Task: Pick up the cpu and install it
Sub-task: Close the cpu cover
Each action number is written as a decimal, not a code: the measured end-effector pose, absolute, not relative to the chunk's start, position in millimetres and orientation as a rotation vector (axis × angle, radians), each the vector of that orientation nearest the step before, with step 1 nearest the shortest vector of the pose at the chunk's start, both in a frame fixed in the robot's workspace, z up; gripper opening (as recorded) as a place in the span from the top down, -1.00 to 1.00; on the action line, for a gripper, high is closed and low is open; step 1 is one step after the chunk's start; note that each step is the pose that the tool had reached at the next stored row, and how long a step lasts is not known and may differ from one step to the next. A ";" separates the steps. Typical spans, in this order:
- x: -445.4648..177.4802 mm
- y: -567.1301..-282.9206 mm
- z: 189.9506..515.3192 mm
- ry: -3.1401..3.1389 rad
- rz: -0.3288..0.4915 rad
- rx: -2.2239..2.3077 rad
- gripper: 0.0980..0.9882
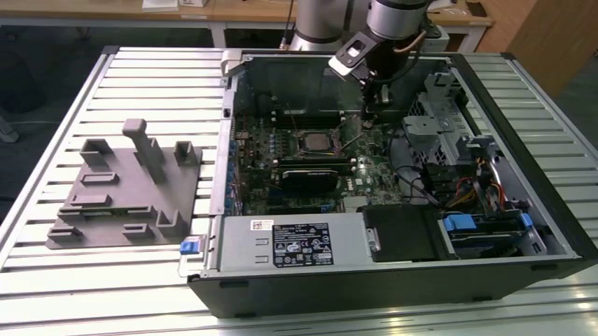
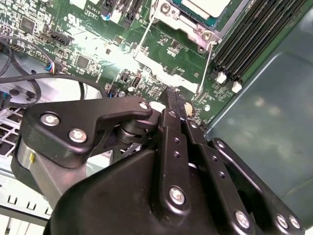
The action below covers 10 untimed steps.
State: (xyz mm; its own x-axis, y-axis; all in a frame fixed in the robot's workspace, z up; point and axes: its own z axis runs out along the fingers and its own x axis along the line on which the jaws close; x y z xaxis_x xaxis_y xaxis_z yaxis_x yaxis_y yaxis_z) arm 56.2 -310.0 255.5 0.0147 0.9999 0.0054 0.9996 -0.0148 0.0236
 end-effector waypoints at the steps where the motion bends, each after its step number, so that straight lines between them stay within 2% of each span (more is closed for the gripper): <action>1: 56.8 -309.9 255.0 2.196 0.032 2.228 0.98; 10: 58.8 -310.0 244.6 2.198 0.027 2.231 0.98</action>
State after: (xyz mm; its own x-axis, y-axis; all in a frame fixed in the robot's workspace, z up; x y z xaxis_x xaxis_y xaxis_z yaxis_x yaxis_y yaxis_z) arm 58.8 -310.0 244.6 0.0148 0.9999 0.0053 0.9997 -0.0149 0.0193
